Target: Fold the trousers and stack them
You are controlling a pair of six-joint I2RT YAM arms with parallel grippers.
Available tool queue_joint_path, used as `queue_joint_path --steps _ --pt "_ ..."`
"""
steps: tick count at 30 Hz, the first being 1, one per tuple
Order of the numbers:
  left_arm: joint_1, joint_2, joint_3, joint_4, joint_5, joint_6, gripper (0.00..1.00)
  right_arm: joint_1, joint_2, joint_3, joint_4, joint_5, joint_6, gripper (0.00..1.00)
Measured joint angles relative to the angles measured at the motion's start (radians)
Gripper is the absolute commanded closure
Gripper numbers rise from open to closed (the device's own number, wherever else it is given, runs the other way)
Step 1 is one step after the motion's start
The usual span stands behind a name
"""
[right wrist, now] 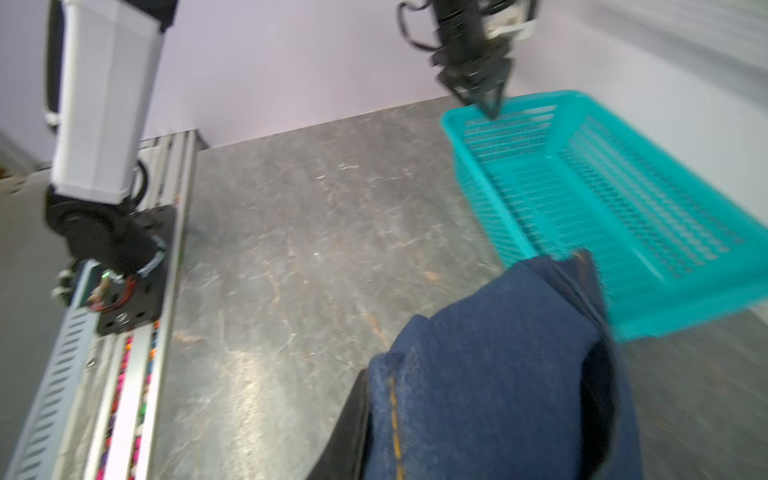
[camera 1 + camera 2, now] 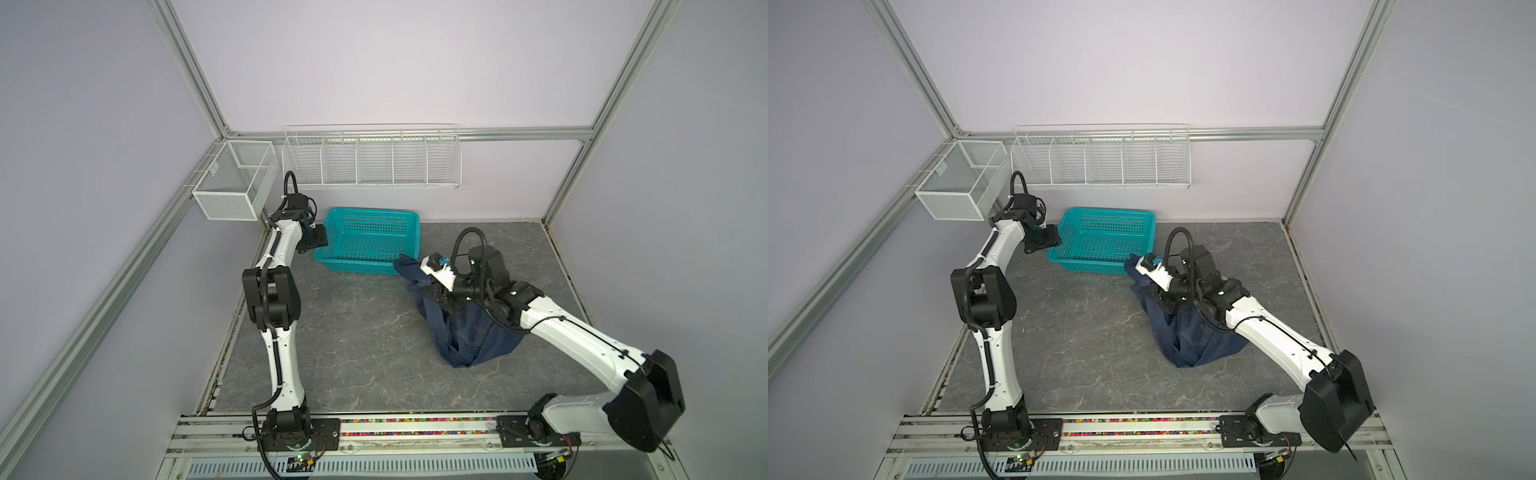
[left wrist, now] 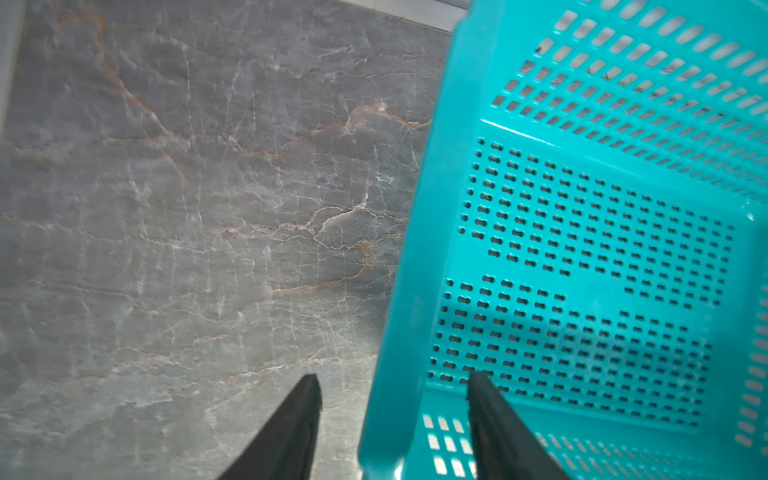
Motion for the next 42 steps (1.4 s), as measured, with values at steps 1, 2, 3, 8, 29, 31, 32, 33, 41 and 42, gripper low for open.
queue_joint_path --steps 1,2,3,8,29,31,32,33,41,42 --pt "0.001 -0.013 -0.003 0.0 0.0 0.004 0.34 0.033 0.035 0.002 0.002 -0.006 -0.001 0.78" --pt "0.002 -0.034 -0.013 0.002 0.0 0.007 0.32 0.066 0.077 0.01 0.002 -0.012 -0.005 0.77" --pt "0.002 -0.052 -0.023 0.001 0.0 0.011 0.31 0.094 0.123 0.024 0.001 -0.018 -0.009 0.74" --pt "0.003 -0.217 -0.111 -0.003 0.001 0.021 0.27 0.204 0.333 0.121 0.0 -0.045 -0.031 0.31" --pt "-0.351 -0.882 -0.996 0.212 0.053 -0.309 0.24 -0.444 -0.199 -0.103 -0.357 0.386 0.399 0.04" --pt "-0.439 -0.867 -1.019 0.265 0.054 -0.374 0.24 -0.509 -0.194 -0.119 -0.386 0.422 0.428 0.03" --pt "-0.476 -0.855 -1.027 0.291 0.055 -0.402 0.24 -0.534 -0.185 -0.119 -0.401 0.431 0.437 0.03" --pt "-0.501 -0.844 -1.033 0.312 0.053 -0.429 0.24 -0.545 -0.176 -0.118 -0.406 0.433 0.439 0.03" --pt "-0.62 -0.673 -1.039 0.472 0.049 -0.58 0.29 -0.533 0.085 0.042 -0.408 0.447 0.369 0.01" --pt "-0.621 -0.655 -1.039 0.483 0.048 -0.587 0.29 -0.52 0.115 0.066 -0.406 0.456 0.354 0.01"
